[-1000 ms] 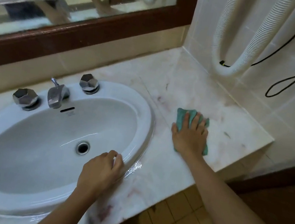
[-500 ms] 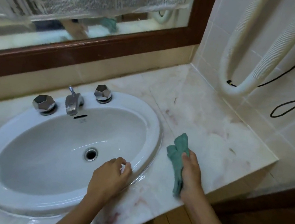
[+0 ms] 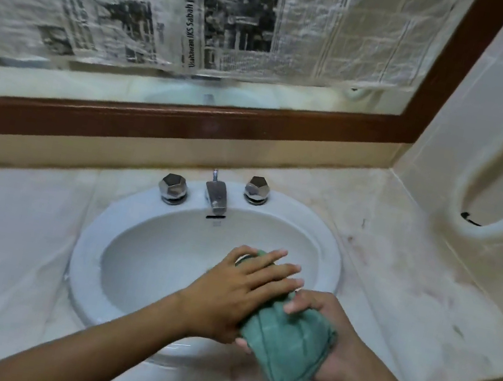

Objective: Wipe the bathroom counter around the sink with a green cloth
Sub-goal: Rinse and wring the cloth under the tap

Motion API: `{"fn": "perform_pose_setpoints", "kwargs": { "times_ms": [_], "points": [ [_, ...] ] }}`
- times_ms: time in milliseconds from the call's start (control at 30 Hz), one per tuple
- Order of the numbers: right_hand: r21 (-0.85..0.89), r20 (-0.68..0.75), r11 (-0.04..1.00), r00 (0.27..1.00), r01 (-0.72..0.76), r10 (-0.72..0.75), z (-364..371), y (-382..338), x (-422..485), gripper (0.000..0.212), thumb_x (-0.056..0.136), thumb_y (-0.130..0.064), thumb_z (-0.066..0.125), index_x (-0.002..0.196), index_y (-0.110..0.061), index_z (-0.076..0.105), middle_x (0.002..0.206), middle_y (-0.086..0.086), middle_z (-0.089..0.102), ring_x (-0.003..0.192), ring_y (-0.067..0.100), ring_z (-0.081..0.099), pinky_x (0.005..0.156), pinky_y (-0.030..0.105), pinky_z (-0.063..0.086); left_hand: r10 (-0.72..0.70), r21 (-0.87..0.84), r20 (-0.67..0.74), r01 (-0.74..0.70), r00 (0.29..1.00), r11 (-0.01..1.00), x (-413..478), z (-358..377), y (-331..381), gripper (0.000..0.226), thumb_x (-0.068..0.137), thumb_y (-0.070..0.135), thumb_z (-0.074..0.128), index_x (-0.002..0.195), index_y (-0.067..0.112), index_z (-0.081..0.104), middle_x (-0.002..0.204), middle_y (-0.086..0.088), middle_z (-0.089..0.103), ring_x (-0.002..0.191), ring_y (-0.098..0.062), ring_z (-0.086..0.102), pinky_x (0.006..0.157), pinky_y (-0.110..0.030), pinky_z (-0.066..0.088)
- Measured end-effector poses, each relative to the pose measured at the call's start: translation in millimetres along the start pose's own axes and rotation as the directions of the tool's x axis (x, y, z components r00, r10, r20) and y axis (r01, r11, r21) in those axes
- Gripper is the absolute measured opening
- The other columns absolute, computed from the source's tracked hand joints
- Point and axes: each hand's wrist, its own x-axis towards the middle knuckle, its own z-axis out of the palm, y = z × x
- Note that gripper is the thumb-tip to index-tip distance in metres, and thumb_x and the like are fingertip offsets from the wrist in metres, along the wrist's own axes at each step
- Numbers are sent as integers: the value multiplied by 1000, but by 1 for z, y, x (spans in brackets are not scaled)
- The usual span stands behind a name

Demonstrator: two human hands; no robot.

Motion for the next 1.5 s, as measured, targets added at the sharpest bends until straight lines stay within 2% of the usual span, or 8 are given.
{"fn": "perform_pose_setpoints", "kwargs": {
  "times_ms": [200, 500, 733, 967, 1100, 1233, 1333, 1500],
  "points": [
    [-436, -159, 897, 987, -67, -3, 47, -11, 36, 32, 58, 7, 53, 89, 1, 61, 81, 17, 62, 73, 28, 60, 72, 37, 50, -90, 101, -14, 91, 996, 991, -12, -15, -33, 59, 66, 18, 71, 120, 17, 49, 92, -2, 57, 70, -23, 57, 54, -32, 44],
    [-691, -162, 715, 987, -101, -16, 42, -48, 63, 14, 94, 9, 46, 99, -1, 55, 72, 14, 66, 58, 23, 63, 53, 32, 54, -131, 302, 274, 44, 953, 952, 16, -31, -72, 29, 61, 10, 71, 83, 11, 51, 65, -5, 56, 51, -29, 57, 40, -28, 38],
    [-945, -92, -238, 879, -225, -468, 46, -77, 89, 37, 72, -31, 75, 93, -16, 48, 82, 2, 60, 63, 19, 54, 47, 26, 39, -535, 281, 353, 459, 768, 843, 48, -51, -76, 32, 79, 27, 59, 108, 14, 52, 97, -7, 65, 81, -31, 63, 60, -32, 37],
    [-383, 721, -924, 628, 7, -294, 23, -83, 114, 30, 72, -29, 59, 89, -16, 39, 68, 7, 52, 43, 27, 51, 38, 26, 22, -429, -398, 802, 907, 416, 136, 38, -50, -94, 23, 76, 1, 64, 73, 13, 44, 54, -4, 38, 45, -16, 31, 44, -21, 24],
    [-711, 401, -703, 811, -18, -426, 45, -80, 109, 29, 82, -26, 61, 109, -18, 53, 97, 7, 65, 82, 31, 62, 57, 31, 36, -586, -421, 605, 841, 539, 339, 25, -53, -88, 28, 75, 10, 71, 94, 19, 52, 77, 0, 56, 65, -14, 57, 53, -23, 44],
    [-984, -142, 160, 867, -73, -477, 59, -82, 107, 9, 87, -20, 54, 81, -15, 52, 63, 3, 52, 45, 17, 43, 44, 23, 29, -532, -116, -282, 522, 798, 845, -7, -50, -82, 49, 74, 10, 70, 121, 18, 61, 133, -13, 49, 118, -29, 50, 91, -37, 48],
    [-737, -307, 630, 952, -242, 7, 70, -92, 92, 18, 88, -24, 51, 74, -15, 47, 55, 1, 42, 36, 10, 27, 38, 17, 17, -342, 93, -454, 426, 823, 900, -19, -57, -70, 52, 77, 12, 67, 127, 22, 60, 142, -15, 49, 131, -33, 45, 96, -43, 41],
    [-756, -55, 522, 833, -395, 551, 81, -96, 79, 14, 84, -22, 53, 71, -15, 51, 53, -2, 39, 33, 4, 27, 33, 11, 18, -116, 276, -455, 263, 883, 924, -3, -62, -69, 31, 81, 13, 59, 110, 13, 70, 99, -7, 69, 97, -27, 66, 84, -38, 45]
  ]
}}
